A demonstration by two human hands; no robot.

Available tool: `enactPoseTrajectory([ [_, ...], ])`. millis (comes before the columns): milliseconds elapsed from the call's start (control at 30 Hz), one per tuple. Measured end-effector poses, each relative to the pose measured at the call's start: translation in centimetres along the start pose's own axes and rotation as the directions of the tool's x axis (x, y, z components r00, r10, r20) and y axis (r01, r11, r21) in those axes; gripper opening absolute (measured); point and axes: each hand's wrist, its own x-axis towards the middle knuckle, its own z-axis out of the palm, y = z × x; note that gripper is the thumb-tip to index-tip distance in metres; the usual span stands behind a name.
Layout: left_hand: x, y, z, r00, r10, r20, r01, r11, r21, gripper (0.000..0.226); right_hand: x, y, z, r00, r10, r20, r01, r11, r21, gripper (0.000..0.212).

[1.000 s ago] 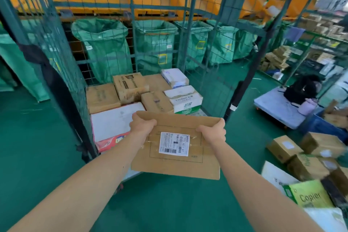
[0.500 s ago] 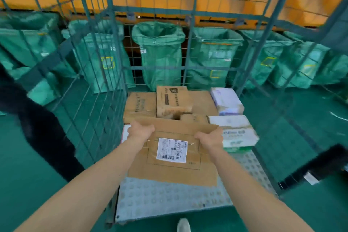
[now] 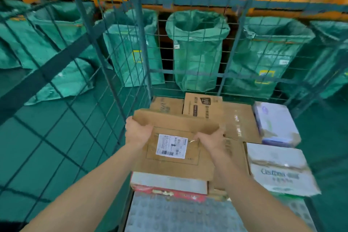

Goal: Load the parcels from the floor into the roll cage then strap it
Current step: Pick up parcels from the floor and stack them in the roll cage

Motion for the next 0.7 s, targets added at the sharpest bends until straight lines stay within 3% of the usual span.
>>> enactPoseTrajectory([
  [133,5.5,1.5,1.0,1.000,0.029,0.006,-0.029,0.999,0.014,0.081,5.5,-2.1,4.0,0.999,0.028,0.044,-0.032,0.995,0.092,0.123],
  [267,10.8,3.2,2.4,0.997,0.069,0.045,-0.069,0.997,0.016,0.072,10.7,-3.7,6.8,0.998,0.032,0.053,-0.042,0.979,0.201,0.111],
  [567,21.2,5.5,7.8,0.995,0.083,0.063,-0.085,0.996,0.027,0.078,21.4,-5.8,11.4,1.000,0.022,0.012,-0.024,0.992,0.125,0.112],
  [700,25.0,5.6,9.9,0.995,0.103,0.013,-0.104,0.992,0.069,0.075,26.1,-6.8,14.2,0.998,0.012,0.063,-0.020,0.992,0.124,0.120],
])
